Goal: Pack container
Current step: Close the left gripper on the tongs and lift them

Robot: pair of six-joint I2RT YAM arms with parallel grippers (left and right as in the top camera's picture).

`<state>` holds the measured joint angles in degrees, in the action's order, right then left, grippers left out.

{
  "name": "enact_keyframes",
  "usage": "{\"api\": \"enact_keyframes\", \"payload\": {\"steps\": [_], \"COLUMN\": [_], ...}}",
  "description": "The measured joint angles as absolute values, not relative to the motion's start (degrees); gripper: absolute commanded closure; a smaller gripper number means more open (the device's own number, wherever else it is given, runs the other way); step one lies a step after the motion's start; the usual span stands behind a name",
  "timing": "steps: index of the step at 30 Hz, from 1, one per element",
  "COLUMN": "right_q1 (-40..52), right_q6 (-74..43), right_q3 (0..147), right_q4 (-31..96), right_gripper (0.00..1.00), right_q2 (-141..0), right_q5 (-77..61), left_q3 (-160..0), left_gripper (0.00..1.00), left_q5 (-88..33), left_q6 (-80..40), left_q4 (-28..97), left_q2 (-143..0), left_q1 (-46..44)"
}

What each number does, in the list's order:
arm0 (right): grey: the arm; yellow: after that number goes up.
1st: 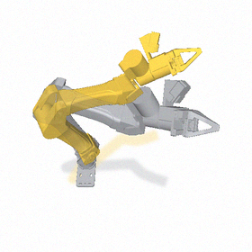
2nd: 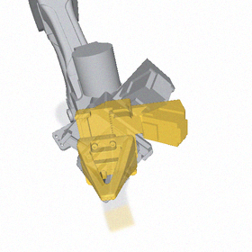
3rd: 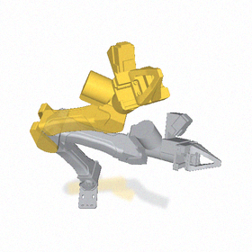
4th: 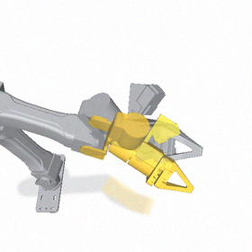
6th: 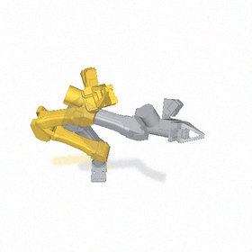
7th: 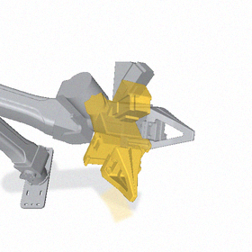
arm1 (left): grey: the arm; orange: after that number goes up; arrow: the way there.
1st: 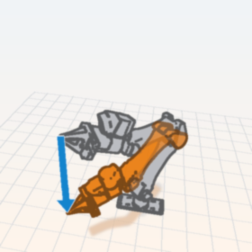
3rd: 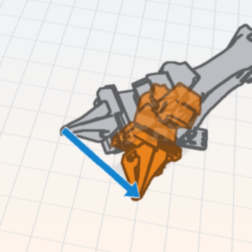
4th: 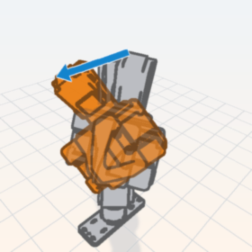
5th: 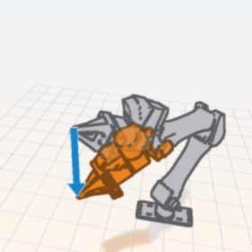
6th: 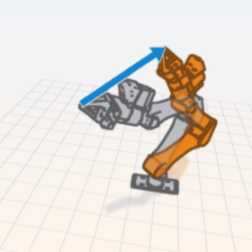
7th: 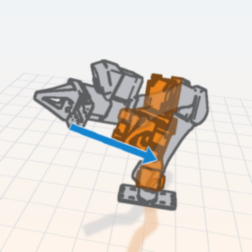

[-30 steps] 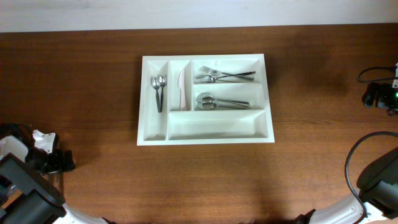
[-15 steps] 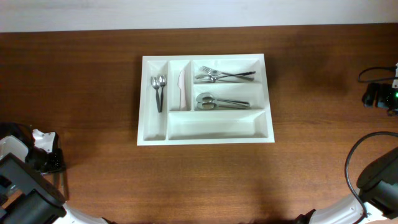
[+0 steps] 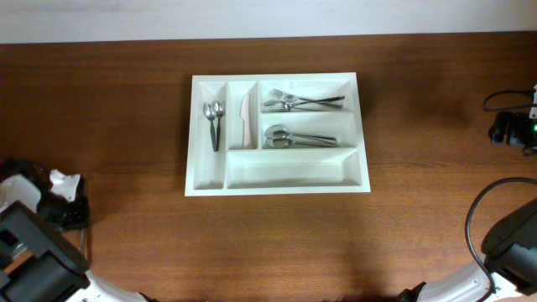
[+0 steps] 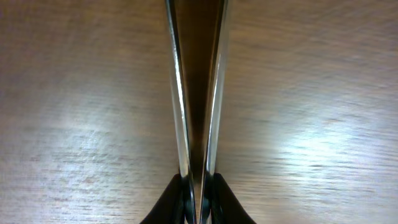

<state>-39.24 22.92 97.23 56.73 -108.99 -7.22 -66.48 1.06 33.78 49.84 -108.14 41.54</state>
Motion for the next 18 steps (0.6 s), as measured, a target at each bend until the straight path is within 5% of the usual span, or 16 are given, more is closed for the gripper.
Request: {"api": "enact_keyframes", "payload": {"steps": [10, 18], "right_q1": [-39.24, -39.24], "right_q6": [22.96, 22.92], "right_q3": [97.23, 97.23], "right_q4": [56.73, 56.73], "right_gripper": [0.01, 0.01], "right_q2": [-108.99, -108.99], "right_q5": [-7.22, -7.22], "left_q3": [-86.21, -99.31], "left_gripper": [0.98, 0.98], "left_q5": [1.48, 1.43], "left_q6": [33.78, 34.46], "left_q4": [57.28, 58.35], "left_q2": [-108.66, -108.66], "left_q1": [27.24, 7.66]}}
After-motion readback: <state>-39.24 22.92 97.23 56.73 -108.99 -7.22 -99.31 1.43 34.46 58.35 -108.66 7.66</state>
